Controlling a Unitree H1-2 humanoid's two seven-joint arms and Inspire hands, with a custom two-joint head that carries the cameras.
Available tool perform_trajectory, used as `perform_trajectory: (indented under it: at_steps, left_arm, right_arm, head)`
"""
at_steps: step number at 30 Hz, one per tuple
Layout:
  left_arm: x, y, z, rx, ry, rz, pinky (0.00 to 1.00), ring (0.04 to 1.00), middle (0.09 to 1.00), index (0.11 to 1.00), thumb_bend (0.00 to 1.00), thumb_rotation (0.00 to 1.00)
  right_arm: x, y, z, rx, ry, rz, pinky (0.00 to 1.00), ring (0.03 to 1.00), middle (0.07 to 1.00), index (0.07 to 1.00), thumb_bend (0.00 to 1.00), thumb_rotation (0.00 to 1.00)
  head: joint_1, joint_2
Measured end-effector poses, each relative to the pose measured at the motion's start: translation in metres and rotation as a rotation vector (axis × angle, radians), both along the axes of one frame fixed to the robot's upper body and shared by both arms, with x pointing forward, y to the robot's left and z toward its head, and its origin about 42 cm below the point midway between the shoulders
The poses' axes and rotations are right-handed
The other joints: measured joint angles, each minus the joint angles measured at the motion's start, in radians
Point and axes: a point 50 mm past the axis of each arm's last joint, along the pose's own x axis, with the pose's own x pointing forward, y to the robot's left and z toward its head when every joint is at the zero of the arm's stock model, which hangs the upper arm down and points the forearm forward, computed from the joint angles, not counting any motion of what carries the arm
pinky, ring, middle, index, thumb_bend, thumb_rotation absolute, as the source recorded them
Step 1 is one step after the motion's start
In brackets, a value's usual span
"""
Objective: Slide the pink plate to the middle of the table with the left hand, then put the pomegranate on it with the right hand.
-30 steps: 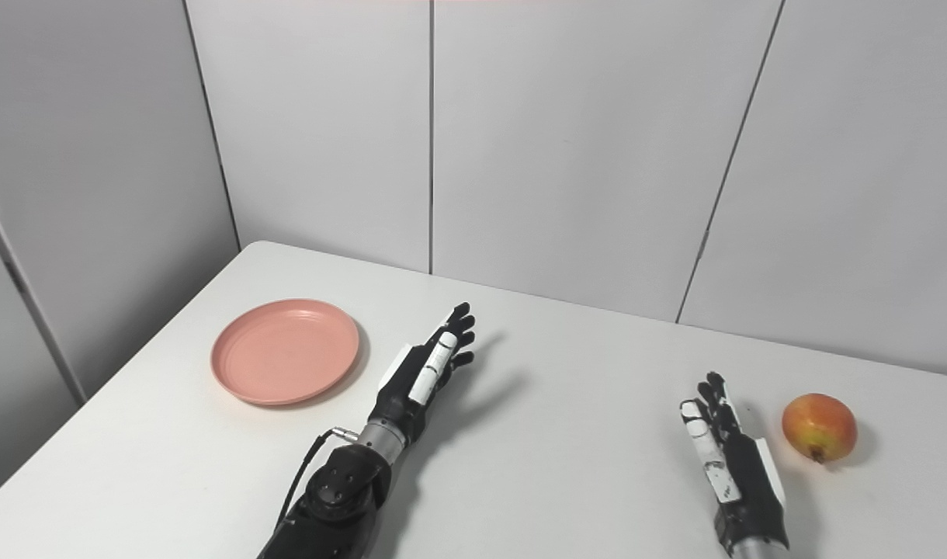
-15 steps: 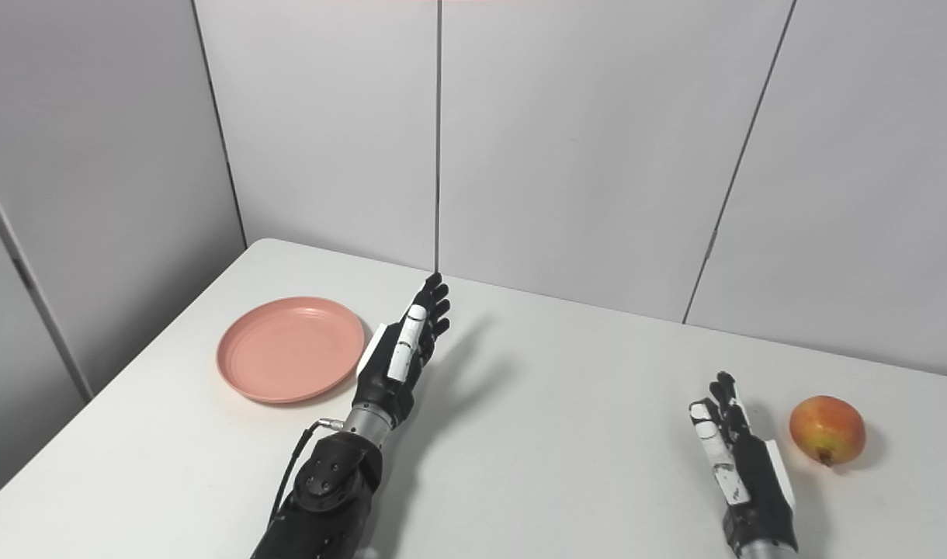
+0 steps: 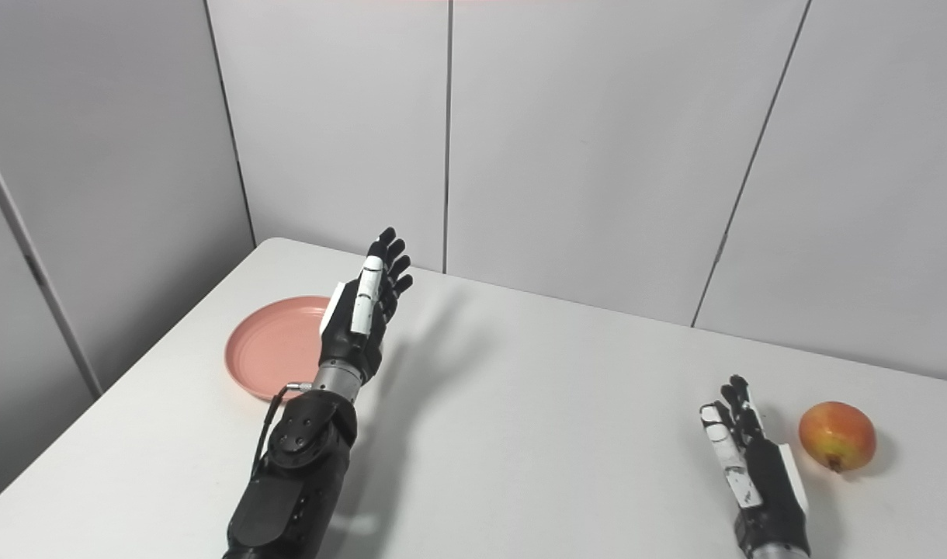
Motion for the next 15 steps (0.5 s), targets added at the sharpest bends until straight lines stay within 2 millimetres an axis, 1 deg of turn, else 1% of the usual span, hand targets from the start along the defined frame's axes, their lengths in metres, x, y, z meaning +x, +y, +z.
perform_trajectory:
  at_steps: [5,10,12,15]
  left_arm:
    - [0.0,0.019,0.002,0.042,0.002,0.045,0.95,0.967,0.977,0.972,0.61,1.0]
    - [0.0,0.05,0.007,0.094,0.0,0.088,0.96,0.974,0.977,0.971,0.58,1.0]
    - [0.0,0.061,0.008,0.104,0.001,0.113,0.94,0.952,0.96,0.953,0.59,1.0]
    - [0.0,0.076,0.005,0.122,0.022,0.163,0.93,0.94,0.951,0.944,0.6,1.0]
  right_arm:
    - [0.001,-0.003,0.001,0.02,-0.003,-0.009,0.99,0.954,0.975,0.989,0.5,0.77]
    - [0.001,-0.003,0.001,0.021,-0.003,-0.009,1.0,0.959,0.977,0.995,0.48,0.77]
    - [0.001,-0.003,0.0,0.02,-0.003,-0.009,0.99,0.955,0.973,0.992,0.48,0.76]
    - [0.001,-0.003,0.0,0.021,-0.003,-0.008,0.99,0.959,0.976,0.994,0.5,0.77]
  head:
    - [0.009,-0.002]
    - [0.006,-0.003]
    - [0.006,-0.003]
    - [0.008,-0.005]
